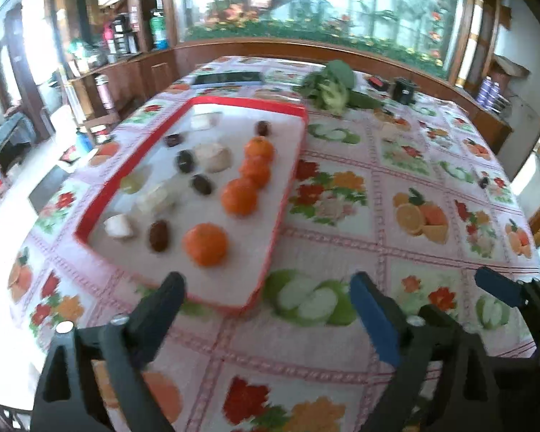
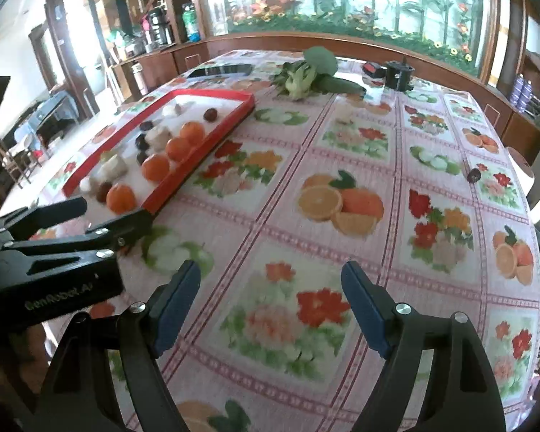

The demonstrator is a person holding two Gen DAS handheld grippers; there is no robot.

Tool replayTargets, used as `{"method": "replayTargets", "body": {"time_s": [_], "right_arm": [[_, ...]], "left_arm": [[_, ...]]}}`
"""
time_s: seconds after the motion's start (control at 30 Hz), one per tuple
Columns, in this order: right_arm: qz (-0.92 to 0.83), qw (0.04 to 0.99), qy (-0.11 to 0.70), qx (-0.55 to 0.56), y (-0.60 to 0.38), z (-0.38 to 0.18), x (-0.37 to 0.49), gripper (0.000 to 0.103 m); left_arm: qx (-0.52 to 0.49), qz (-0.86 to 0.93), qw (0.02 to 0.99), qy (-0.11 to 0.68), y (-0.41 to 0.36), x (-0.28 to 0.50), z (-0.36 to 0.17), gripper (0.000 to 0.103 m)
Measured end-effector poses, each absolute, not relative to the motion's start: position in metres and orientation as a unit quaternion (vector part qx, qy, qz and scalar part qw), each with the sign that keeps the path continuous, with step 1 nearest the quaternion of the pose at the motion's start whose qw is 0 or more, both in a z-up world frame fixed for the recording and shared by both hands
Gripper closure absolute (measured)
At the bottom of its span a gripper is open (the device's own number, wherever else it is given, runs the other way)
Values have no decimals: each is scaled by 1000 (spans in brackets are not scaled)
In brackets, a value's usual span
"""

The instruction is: Organize fruits

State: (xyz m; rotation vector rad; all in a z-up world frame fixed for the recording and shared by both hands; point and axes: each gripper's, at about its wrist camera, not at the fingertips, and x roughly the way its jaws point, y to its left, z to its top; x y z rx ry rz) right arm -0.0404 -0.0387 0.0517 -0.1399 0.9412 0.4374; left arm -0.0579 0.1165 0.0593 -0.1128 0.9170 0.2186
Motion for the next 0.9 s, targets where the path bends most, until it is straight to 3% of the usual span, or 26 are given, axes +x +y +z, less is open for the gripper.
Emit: {"method": "replayTargets", "body": {"time_s": [0.37,0.9], "right_arm": [[272,848,446,-95,1,46,-55,22],[299,835,448,-112,28,46,-64,22]], "left_arm": [[-42,152,908,388,151,-105,71,0],[-127,136,894,408,186,-124,64,0]]}}
